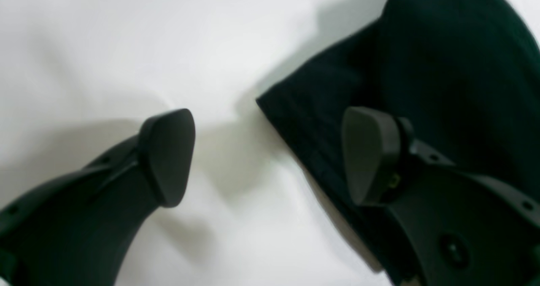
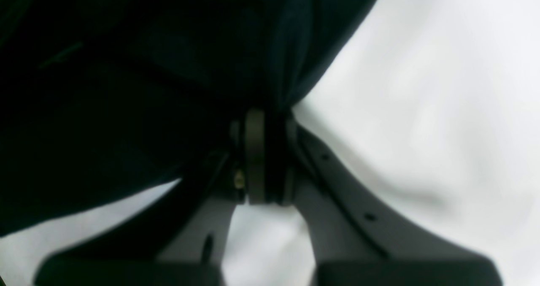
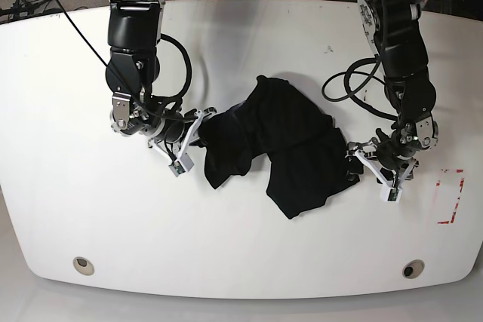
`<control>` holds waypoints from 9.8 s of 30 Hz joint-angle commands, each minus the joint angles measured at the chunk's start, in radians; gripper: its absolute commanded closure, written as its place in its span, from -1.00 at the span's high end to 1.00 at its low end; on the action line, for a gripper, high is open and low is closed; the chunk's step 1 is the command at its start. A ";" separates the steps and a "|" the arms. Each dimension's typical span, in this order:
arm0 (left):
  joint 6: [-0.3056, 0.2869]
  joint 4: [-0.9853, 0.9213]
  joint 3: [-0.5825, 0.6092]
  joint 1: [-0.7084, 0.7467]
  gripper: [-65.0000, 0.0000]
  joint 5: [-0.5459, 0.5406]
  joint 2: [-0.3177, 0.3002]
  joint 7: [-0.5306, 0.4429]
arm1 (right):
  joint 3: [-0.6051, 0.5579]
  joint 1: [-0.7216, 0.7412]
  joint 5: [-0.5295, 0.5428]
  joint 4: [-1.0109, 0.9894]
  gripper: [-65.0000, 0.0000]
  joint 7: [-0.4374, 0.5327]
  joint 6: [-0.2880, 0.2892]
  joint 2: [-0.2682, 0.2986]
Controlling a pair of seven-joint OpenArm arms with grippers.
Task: Fold the T-shirt properly
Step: 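Grasp the opposite end of the shirt with the left gripper, then stretch the shirt between both grippers and lower it onto the table, then lift the stretched shirt with both grippers and lay it flat, then release and regrasp the shirt edge with the right gripper, then lift the shirt with both grippers, swing it, and lay it flat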
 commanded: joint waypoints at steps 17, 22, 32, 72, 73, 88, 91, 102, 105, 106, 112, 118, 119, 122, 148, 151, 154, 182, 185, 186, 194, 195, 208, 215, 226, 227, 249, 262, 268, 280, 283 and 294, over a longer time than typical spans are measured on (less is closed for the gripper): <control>-0.004 -0.229 0.002 -0.098 0.36 -0.030 0.008 -0.034 | 0.005 0.023 0.016 0.020 -1.00 0.020 0.006 0.001; -0.004 -0.244 0.002 -0.100 0.03 -0.031 0.010 -0.036 | 0.004 0.022 0.016 0.057 -1.00 0.020 0.006 0.003; 0.003 -0.237 0.116 -0.098 -0.99 -0.025 0.010 -0.036 | 0.007 0.020 0.016 0.087 -1.00 0.020 0.006 0.008; 0.046 0.735 -0.047 -0.166 -1.00 -0.028 -0.127 0.483 | 0.000 0.496 0.010 0.508 -1.00 -0.086 0.006 0.284; 0.046 0.739 -0.047 -0.181 -1.00 -0.027 -0.127 0.495 | 0.000 0.514 0.011 0.500 -1.00 -0.086 0.006 0.291; 0.045 0.744 -0.050 -0.101 -1.00 -0.030 -0.170 0.530 | 0.102 0.372 0.016 0.466 -1.00 -0.080 0.006 0.301; 0.045 0.753 -0.070 -0.022 -1.00 -0.031 -0.168 0.529 | 0.151 0.283 0.016 0.466 -1.00 -0.080 0.006 0.276; 0.040 0.821 -0.093 0.247 -1.00 -0.031 -0.141 0.529 | 0.321 -0.044 0.017 0.466 -1.00 -0.080 0.006 0.159; 0.008 0.834 -0.096 0.318 -1.00 -0.030 -0.139 0.529 | 0.343 -0.107 0.017 0.465 -1.00 -0.085 0.006 0.139; -0.003 0.834 -0.108 0.345 -1.00 -0.030 -0.139 0.529 | 0.353 -0.128 0.017 0.465 -1.00 -0.085 0.006 0.129; -0.070 0.833 -0.207 0.462 -1.00 -0.030 -0.139 0.529 | 0.410 -0.227 0.017 0.465 -1.00 -0.085 0.006 0.087; -0.133 0.828 -0.223 0.542 -1.00 -0.027 -0.139 0.527 | 0.412 -0.290 0.017 0.465 -1.00 -0.085 0.006 0.060; -0.139 0.828 -0.223 0.551 -1.00 -0.027 -0.139 0.526 | 0.412 -0.294 0.017 0.463 -1.00 -0.085 0.006 0.060; -0.140 0.828 -0.222 0.574 -1.00 -0.027 -0.139 0.498 | 0.412 -0.303 0.017 0.463 -1.00 -0.085 0.006 0.044; -0.140 0.770 -0.220 0.621 -0.24 -0.025 -0.149 0.409 | 0.412 -0.302 0.016 0.408 -1.00 -0.080 0.006 0.038; -0.140 0.781 -0.226 0.627 -0.24 -0.031 -0.188 0.411 | 0.412 -0.302 0.016 0.430 -1.00 -0.080 0.006 0.032; -0.140 0.816 -0.283 0.629 -0.24 -0.031 -0.190 0.411 | 0.407 -0.310 0.017 0.457 -1.00 -0.083 0.006 0.029; -0.140 0.713 -0.254 0.627 -0.95 -0.071 -0.156 0.406 | 0.548 -0.379 0.317 0.603 0.50 -0.281 0.006 -0.042; -0.140 0.716 -0.254 0.627 -0.95 -0.071 -0.155 0.406 | 0.590 -0.392 0.416 0.617 0.46 -0.338 0.006 -0.035; -0.140 0.716 -0.254 0.627 -0.95 -0.071 -0.155 0.406 | 0.603 -0.406 0.449 0.618 0.41 -0.370 0.006 -0.035; -0.140 0.715 -0.253 0.627 -0.95 -0.071 -0.155 0.406 | 0.513 -0.503 0.579 0.620 0.20 -0.451 0.006 -0.042; -0.140 0.715 -0.253 0.627 -0.95 -0.071 -0.155 0.406 | 0.488 -0.506 0.573 0.617 0.20 -0.448 0.006 -0.042; -0.140 0.715 -0.253 0.627 -0.94 -0.071 -0.155 0.406 | 0.321 -0.480 0.479 0.571 0.23 -0.410 -0.018 -0.118; -0.140 0.715 -0.253 0.627 -0.94 -0.071 -0.155 0.406 | 0.240 -0.478 0.481 0.503 0.21 -0.355 -0.067 -0.118; -0.140 0.715 -0.253 0.627 -0.95 -0.070 -0.155 0.406 | 0.171 -0.480 0.481 0.500 0.05 -0.310 -0.070 -0.132; -0.140 0.715 -0.253 0.627 -0.95 -0.070 -0.155 0.406 | 0.171 -0.480 0.481 0.500 -0.06 -0.296 -0.070 -0.137; -0.140 0.716 -0.193 0.565 -0.94 -0.002 -0.155 0.406 | 0.215 -0.578 0.487 0.732 -1.00 -0.277 -0.059 -0.048; -0.140 0.719 -0.093 0.385 -0.94 0.257 -0.075 0.408 | 0.418 -0.461 0.600 0.782 -1.00 -0.277 0.006 0.147; -0.140 0.718 -0.027 0.264 -0.94 0.366 -0.032 0.409 | 0.416 -0.311 0.600 0.643 -1.00 -0.277 0.006 0.235; -0.140 0.715 0.037 0.052 -0.94 0.544 0.037 0.411 | 0.398 0.099 0.600 0.302 -1.00 -0.277 0.006 0.380; -0.140 0.716 0.037 0.000 -0.94 0.559 0.039 0.411 | 0.337 0.220 0.600 0.222 -1.00 -0.277 0.005 0.428; -0.140 0.722 0.036 -0.221 -0.94 0.561 0.028 0.529 | 0.221 0.557 0.600 0.040 -1.00 -0.277 0.004 0.535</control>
